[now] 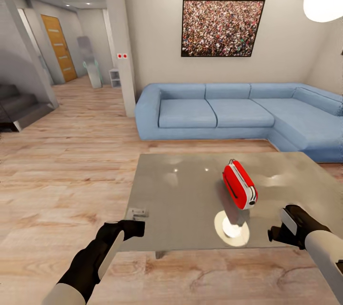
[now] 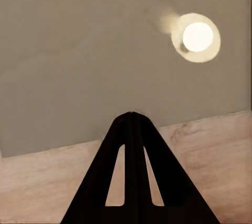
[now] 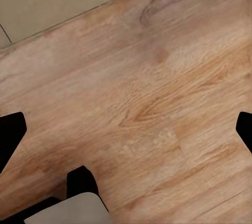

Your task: Turn on the radio receiver that's on the table in the living room.

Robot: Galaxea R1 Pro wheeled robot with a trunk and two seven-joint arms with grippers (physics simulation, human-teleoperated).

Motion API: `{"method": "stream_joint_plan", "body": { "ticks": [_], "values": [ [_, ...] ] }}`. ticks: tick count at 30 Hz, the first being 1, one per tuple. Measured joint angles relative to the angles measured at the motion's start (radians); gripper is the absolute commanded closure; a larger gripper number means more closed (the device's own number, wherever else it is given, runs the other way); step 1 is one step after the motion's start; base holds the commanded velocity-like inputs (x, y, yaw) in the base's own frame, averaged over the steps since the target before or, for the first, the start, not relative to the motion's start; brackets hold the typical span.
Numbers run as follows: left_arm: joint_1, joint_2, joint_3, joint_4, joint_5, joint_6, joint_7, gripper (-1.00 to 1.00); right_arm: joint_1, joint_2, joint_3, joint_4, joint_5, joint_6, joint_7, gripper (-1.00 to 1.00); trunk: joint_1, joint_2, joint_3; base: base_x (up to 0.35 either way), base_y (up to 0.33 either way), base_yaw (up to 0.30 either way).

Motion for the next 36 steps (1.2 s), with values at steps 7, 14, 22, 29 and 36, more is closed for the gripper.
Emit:
{"method": "stream_joint_plan", "body": {
  "ticks": [7,14,22,29,36],
  "values": [
    [0.0,0.0,0.0,0.0,0.0,0.0,0.0,1.0,0.0,0.0,0.0,0.0,0.001,0.0,0.0,-1.0,0.0,0.0,0.0,-0.293,0.0,0.0],
    [0.0,0.0,0.0,0.0,0.0,0.0,0.0,1.0,0.0,0.0,0.0,0.0,0.0,-0.001,0.0,-1.0,0.0,0.0,0.0,-0.225,0.0,0.0],
    [0.0,0.0,0.0,0.001,0.0,0.0,0.0,1.0,0.0,0.0,0.001,0.0,-0.001,-0.001,0.0,-1.0,0.0,0.0,0.0,-0.028,0.0,0.0],
    [0.0,0.0,0.0,0.003,0.0,0.0,0.0,1.0,0.0,0.001,0.001,0.011,-0.001,-0.003,0.0,-1.0,0.0,0.0,0.0,-0.002,0.0,0.0],
    [0.0,0.0,0.0,0.003,0.0,0.0,0.0,1.0,0.0,0.002,0.001,0.021,-0.001,-0.005,0.0,-1.0,0.0,0.0,0.0,0.0,0.0,0.0]
  ]
}}
